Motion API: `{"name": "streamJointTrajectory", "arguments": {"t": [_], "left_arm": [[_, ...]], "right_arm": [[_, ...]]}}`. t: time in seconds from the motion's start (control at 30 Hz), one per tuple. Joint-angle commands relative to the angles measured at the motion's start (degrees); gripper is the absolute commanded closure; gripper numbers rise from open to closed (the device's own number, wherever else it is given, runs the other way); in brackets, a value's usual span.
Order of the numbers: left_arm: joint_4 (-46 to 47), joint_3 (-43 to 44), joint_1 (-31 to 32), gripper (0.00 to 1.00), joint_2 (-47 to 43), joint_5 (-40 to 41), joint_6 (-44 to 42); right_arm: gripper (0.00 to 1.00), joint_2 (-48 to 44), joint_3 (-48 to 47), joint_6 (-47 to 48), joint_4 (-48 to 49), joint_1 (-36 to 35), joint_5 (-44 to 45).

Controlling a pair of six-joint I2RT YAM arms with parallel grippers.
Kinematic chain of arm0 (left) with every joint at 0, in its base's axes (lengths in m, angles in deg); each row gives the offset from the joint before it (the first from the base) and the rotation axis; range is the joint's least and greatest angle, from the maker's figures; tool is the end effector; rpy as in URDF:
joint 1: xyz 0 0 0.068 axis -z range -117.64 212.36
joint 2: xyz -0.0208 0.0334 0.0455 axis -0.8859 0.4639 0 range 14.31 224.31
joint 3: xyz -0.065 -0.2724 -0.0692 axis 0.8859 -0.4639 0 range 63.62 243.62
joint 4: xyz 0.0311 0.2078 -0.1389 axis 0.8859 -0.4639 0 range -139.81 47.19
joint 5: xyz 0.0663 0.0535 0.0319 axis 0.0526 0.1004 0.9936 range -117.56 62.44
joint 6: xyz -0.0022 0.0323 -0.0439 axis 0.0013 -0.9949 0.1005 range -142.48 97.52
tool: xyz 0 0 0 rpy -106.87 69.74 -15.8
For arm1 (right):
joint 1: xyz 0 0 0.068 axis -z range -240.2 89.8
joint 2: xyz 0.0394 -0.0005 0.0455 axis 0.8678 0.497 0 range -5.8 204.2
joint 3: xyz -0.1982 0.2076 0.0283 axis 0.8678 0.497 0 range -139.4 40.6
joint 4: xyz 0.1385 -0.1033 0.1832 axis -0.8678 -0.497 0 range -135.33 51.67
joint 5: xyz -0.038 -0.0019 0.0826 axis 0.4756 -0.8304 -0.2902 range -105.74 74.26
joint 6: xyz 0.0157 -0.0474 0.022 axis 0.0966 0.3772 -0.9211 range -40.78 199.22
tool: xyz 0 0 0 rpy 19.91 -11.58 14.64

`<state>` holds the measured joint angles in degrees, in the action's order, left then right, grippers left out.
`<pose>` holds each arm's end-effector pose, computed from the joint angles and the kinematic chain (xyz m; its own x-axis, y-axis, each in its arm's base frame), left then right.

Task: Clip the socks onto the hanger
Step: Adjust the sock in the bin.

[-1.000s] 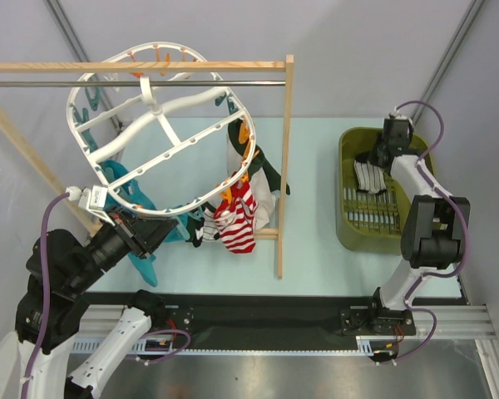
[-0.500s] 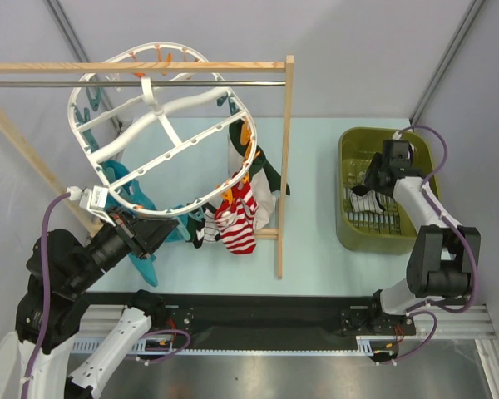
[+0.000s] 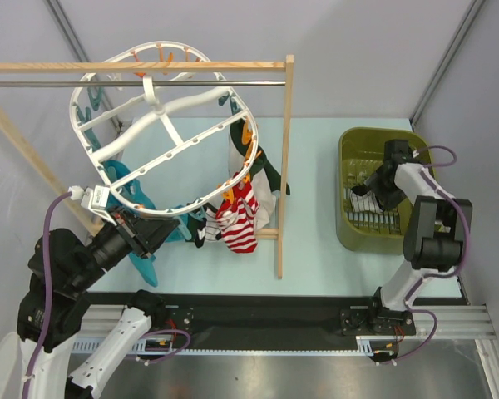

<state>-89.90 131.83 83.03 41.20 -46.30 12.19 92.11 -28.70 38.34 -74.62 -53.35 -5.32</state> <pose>0.0098 -0.0162 0.4294 -0.4377 -0.4106 -0.7999 0.4672 0.6562 -0.5925 0.3368 -0.0471 0.2315 -0.5531 0.7149 -0.4279 0.7348 0.6606 0.1538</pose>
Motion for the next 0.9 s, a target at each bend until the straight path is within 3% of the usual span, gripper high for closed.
{"name": "streamJointTrajectory", "arguments": {"t": [0.0, 0.1, 0.27, 0.37, 0.47, 0.53, 0.87], "left_arm": [[2.79, 0.09, 0.25, 1.00, -0.09, -2.09, 1.27], [2.62, 0.17, 0.25, 1.00, -0.09, -1.91, 1.10], [2.53, -0.09, 0.25, 1.00, -0.26, -1.91, 1.18], [2.27, 0.00, 0.25, 1.00, -0.35, -1.91, 1.10], [2.00, 0.09, 0.25, 1.00, -0.35, -1.82, 1.18], [1.92, 0.17, 0.25, 1.00, -0.35, -1.82, 1.27], [1.56, 0.26, 0.25, 1.00, -0.62, -1.38, 1.53]], "right_arm": [[0.27, 3.95, -4.88, -7.10, -4.49, -2.98, 6.19], [0.29, 6.76, -6.11, -8.59, -4.75, -3.34, 6.81], [0.42, 8.96, -6.20, -9.66, -2.21, -3.25, 7.34], [0.56, 10.37, -7.51, -7.20, -1.32, -3.16, 7.08], [0.88, 10.02, -9.54, -2.47, 0.08, -2.72, 7.34], [1.00, 8.71, -11.21, 1.05, 2.18, -2.63, 7.69], [1.00, 9.06, -19.91, 22.50, 7.64, -2.46, 8.13]]}}
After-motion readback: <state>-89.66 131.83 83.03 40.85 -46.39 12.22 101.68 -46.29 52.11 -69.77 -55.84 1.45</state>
